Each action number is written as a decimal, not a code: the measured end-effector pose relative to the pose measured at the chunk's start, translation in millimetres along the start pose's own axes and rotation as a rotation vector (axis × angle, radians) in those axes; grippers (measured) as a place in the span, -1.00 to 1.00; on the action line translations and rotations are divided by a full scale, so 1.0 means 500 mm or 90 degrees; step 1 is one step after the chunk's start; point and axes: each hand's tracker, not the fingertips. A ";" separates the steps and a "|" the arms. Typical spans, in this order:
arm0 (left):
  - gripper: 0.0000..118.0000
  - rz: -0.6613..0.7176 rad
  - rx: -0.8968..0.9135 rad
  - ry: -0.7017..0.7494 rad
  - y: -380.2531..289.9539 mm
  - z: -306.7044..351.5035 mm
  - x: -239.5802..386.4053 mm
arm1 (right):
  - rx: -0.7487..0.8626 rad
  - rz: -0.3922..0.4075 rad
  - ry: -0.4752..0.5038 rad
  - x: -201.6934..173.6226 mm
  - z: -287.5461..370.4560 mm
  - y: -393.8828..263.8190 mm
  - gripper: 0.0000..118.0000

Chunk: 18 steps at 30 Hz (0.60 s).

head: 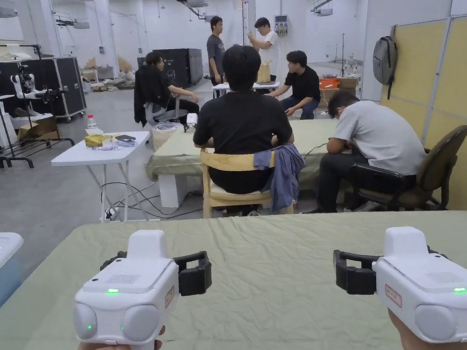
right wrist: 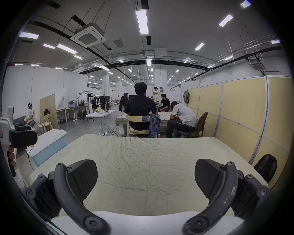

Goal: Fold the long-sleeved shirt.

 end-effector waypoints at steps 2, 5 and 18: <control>0.97 0.036 -0.018 -0.030 0.004 0.005 -0.002 | 0.000 -0.002 0.002 -0.003 -0.001 0.002 1.00; 0.96 0.056 -0.023 -0.037 0.004 0.005 -0.009 | 0.001 0.001 0.006 -0.011 0.000 0.007 1.00; 0.94 0.066 -0.003 0.025 0.018 0.018 -0.029 | 0.003 0.003 0.019 -0.021 0.001 0.009 1.00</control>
